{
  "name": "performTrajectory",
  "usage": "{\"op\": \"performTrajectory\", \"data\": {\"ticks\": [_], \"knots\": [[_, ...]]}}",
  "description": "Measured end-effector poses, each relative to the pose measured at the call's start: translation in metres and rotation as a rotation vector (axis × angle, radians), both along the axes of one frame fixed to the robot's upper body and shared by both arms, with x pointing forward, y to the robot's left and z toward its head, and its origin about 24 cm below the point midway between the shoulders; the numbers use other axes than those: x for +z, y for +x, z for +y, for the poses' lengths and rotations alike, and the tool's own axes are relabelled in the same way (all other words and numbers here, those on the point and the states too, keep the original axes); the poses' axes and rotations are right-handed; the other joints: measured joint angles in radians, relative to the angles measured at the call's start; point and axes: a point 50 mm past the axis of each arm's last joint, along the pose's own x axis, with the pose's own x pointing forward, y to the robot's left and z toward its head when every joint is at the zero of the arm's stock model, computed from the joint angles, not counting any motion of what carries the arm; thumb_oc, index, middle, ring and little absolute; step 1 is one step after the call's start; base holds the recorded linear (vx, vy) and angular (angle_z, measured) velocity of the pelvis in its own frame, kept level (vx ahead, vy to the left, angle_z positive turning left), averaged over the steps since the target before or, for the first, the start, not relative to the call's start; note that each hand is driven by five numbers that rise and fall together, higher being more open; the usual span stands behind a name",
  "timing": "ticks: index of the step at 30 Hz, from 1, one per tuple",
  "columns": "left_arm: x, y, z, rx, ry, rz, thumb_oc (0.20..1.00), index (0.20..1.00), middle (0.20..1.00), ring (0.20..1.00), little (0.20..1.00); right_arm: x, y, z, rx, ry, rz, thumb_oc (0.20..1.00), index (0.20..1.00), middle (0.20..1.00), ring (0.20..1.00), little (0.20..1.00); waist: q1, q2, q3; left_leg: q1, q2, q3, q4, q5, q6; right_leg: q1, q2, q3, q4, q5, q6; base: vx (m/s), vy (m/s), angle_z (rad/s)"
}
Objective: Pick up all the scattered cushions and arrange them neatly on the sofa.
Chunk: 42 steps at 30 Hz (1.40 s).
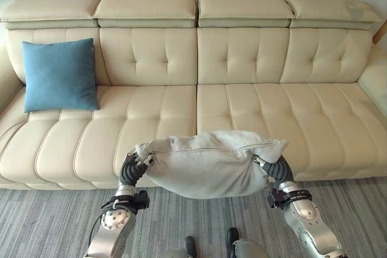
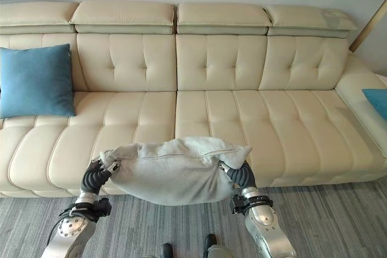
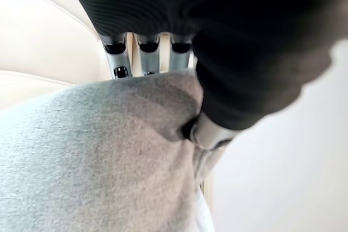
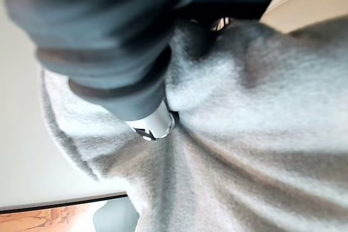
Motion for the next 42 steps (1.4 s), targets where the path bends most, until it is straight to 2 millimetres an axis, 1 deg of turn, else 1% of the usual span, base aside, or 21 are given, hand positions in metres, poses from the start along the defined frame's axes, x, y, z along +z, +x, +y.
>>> {"op": "performTrajectory", "data": {"ticks": [1,2,5,6,7,8,9,10,14,15,19,21,22,23,25,27,30,32,34,38,42], "knots": [[-0.001,0.000,0.002,0.005,0.002,0.005,0.200,0.200,0.200,0.200,0.200,-0.001,-0.001,0.002,0.013,0.001,0.005,0.200,0.200,0.200,0.200,0.200,0.003,0.001,0.006,-0.005,-0.005,0.000,0.013,-0.009,0.013,-0.091,-0.020,-0.007,0.150,-0.030,0.017,0.30,-0.004,-0.10],[-0.001,0.001,0.003,0.011,0.003,0.007,0.200,0.200,0.200,0.200,0.200,-0.002,-0.002,0.004,0.031,0.000,0.012,0.200,0.200,0.200,0.200,0.200,-0.002,0.011,0.014,-0.009,-0.003,-0.010,0.010,-0.010,0.014,-0.135,-0.017,-0.009,0.196,-0.056,0.018,0.33,-0.027,0.02],[-0.010,-0.002,0.010,0.047,0.001,0.044,0.200,0.200,0.200,0.200,0.200,-0.001,0.000,0.007,0.077,-0.010,0.011,0.200,0.200,0.200,0.200,0.200,-0.001,0.007,0.065,-0.006,-0.034,-0.023,-0.013,-0.009,0.011,-0.197,-0.006,-0.062,-0.241,-0.020,0.019,0.53,-0.165,0.29],[-0.012,-0.004,0.009,0.049,-0.005,0.056,0.200,0.200,0.200,0.200,0.200,-0.002,-0.001,0.007,0.076,-0.009,0.017,0.200,0.200,0.200,0.200,0.200,-0.006,0.015,0.073,-0.001,-0.040,-0.030,0.007,-0.033,0.008,-0.196,-0.015,-0.083,-0.272,-0.016,0.020,0.67,-0.405,0.47],[-0.016,-0.007,0.004,0.049,-0.036,0.066,0.200,0.200,0.200,0.200,0.200,-0.004,-0.002,0.006,0.069,-0.003,0.027,0.200,0.200,0.200,0.200,0.200,-0.013,0.028,0.080,0.009,-0.045,-0.066,0.032,-0.049,-0.026,-0.167,-0.021,-0.111,-0.264,-0.026,0.022,0.56,-0.416,1.09],[-0.017,-0.008,-0.005,0.044,-0.073,0.065,0.200,0.200,0.200,0.200,0.200,-0.012,-0.011,-0.001,0.034,0.006,0.065,0.200,0.200,0.200,0.200,0.200,-0.028,0.040,0.073,0.040,-0.044,-0.142,0.026,-0.064,-0.049,-0.109,-0.017,-0.112,-0.181,-0.028,-0.007,0.31,-0.309,1.65],[-0.016,-0.011,-0.007,0.034,-0.075,0.063,0.200,0.200,0.200,0.200,0.200,-0.016,-0.016,-0.008,0.037,-0.022,0.091,0.200,0.200,0.200,0.200,0.200,-0.021,0.034,0.064,0.080,-0.006,-0.160,0.050,-0.072,-0.101,-0.007,0.036,-0.130,-0.207,0.024,-0.098,0.31,-0.309,1.61],[-0.015,-0.011,-0.004,0.034,-0.063,0.058,0.200,0.200,0.200,0.200,0.200,-0.014,-0.014,-0.009,0.048,-0.031,0.084,0.200,0.200,0.200,0.200,0.200,-0.016,0.031,0.063,0.071,0.008,-0.158,0.096,-0.075,-0.104,0.012,0.038,-0.145,-0.201,0.054,-0.123,0.26,-0.255,1.02],[-0.012,-0.011,-0.003,0.018,-0.062,0.049,0.200,0.200,0.200,0.200,0.200,-0.003,-0.003,-0.008,0.068,-0.033,0.033,0.200,0.200,0.200,0.200,0.200,-0.013,0.035,0.048,-0.051,0.092,-0.101,0.437,-0.087,-0.118,0.103,0.105,-0.142,-0.217,0.013,-0.194,0.15,-0.129,-0.01],[-0.010,-0.009,-0.004,0.008,-0.059,0.038,0.200,0.200,0.200,0.200,0.200,0.000,-0.001,-0.010,0.058,-0.030,0.019,0.200,0.200,0.200,0.200,0.200,-0.011,0.029,0.041,-0.076,0.093,-0.106,0.449,-0.102,-0.131,0.104,0.114,-0.127,-0.223,0.008,-0.201,0.12,-0.050,-0.49],[0.001,0.005,-0.014,-0.069,-0.063,-0.011,0.200,0.200,0.200,0.200,0.200,0.011,0.007,-0.022,0.000,-0.026,-0.024,0.200,0.200,0.200,0.200,0.200,-0.029,-0.012,0.050,-0.154,0.070,-0.109,0.209,-0.098,-0.143,0.138,0.120,-0.086,-0.246,0.007,-0.199,0.07,0.002,-0.38],[0.004,0.009,-0.015,-0.078,-0.063,-0.024,0.200,0.200,0.200,0.200,0.200,0.011,0.007,-0.023,-0.018,-0.010,-0.025,0.200,0.200,0.200,0.200,0.200,-0.033,-0.030,0.049,-0.175,0.068,-0.113,0.131,-0.054,-0.155,0.172,0.125,-0.088,-0.261,0.003,-0.192,0.09,0.063,-0.41],[0.004,0.009,-0.015,-0.077,-0.063,-0.023,0.200,0.200,0.200,0.200,0.200,0.012,0.008,-0.023,-0.022,-0.008,-0.033,0.200,0.200,0.200,0.200,0.200,-0.030,-0.030,0.048,-0.200,0.078,-0.122,0.111,0.001,-0.145,0.199,0.141,-0.088,-0.277,-0.003,-0.183,0.13,0.089,-0.69],[0.002,0.008,-0.015,-0.073,-0.063,-0.016,0.200,0.200,0.200,0.200,0.200,0.011,0.007,-0.021,-0.023,0.002,-0.031,0.200,0.200,0.200,0.200,0.200,-0.027,-0.031,0.046,-0.192,0.085,-0.120,0.115,0.010,-0.132,0.217,0.148,-0.087,-0.292,-0.006,-0.179,0.17,0.110,-0.83],[0.002,0.007,-0.014,-0.070,-0.063,-0.014,0.200,0.200,0.200,0.200,0.200,0.010,0.007,-0.019,-0.022,0.008,-0.028,0.200,0.200,0.200,0.200,0.200,-0.036,-0.016,0.037,-0.132,0.080,-0.129,0.098,0.045,-0.127,0.243,0.156,-0.087,-0.320,-0.008,-0.177,0.21,0.136,-0.50],[0.003,0.008,-0.015,-0.073,-0.065,-0.017,0.200,0.200,0.200,0.200,0.200,0.011,0.008,-0.020,-0.031,0.004,-0.030,0.200,0.200,0.200,0.200,0.200,-0.048,-0.004,0.034,-0.030,0.060,-0.121,-0.020,0.063,-0.130,0.262,0.158,-0.075,-0.325,-0.008,-0.177,0.22,0.142,-0.11],[0.003,0.009,-0.015,-0.072,-0.064,-0.018,0.200,0.200,0.200,0.200,0.200,0.014,0.011,-0.019,-0.029,0.003,-0.041,0.200,0.200,0.200,0.200,0.200,-0.045,0.034,0.016,0.042,0.077,-0.126,-0.105,0.120,-0.113,0.275,0.178,-0.070,-0.326,-0.023,-0.163,0.10,0.058,0.03],[0.007,0.012,-0.011,-0.036,-0.055,-0.033,0.200,0.200,0.200,0.200,0.200,0.016,0.016,-0.012,-0.033,0.021,-0.055,0.200,0.200,0.200,0.200,0.200,-0.039,0.036,0.016,0.057,0.044,-0.131,-0.139,0.145,-0.098,0.273,0.147,-0.055,-0.325,-0.028,-0.142,0.11,0.054,0.11],[0.015,0.021,-0.007,-0.001,-0.032,-0.065,0.200,0.200,0.200,0.200,0.200,0.018,0.027,-0.004,-0.032,0.026,-0.063,0.200,0.200,0.200,0.200,0.200,-0.022,0.046,0.010,0.078,0.028,-0.129,-0.186,0.149,-0.108,0.272,0.132,-0.050,-0.327,-0.031,-0.112,0.08,0.037,0.02],[0.031,0.035,-0.005,0.038,0.019,-0.130,0.200,0.200,0.200,0.200,0.200,0.026,0.042,0.005,-0.026,-0.018,-0.098,0.200,0.200,0.200,0.200,0.200,-0.004,0.058,0.000,0.065,0.011,-0.129,-0.189,0.149,-0.109,0.259,0.114,-0.045,-0.328,-0.024,-0.092,0.01,0.001,0.00],[0.048,0.074,-0.005,0.128,0.043,-0.182,0.200,0.200,0.200,0.200,0.200,0.050,0.081,0.021,-0.046,-0.098,-0.184,0.200,0.200,0.200,0.200,0.200,0.004,0.067,-0.008,0.003,0.005,-0.130,-0.183,0.192,-0.078,0.214,0.110,-0.052,-0.360,0.020,-0.094,-0.18,-0.044,0.06]]}}
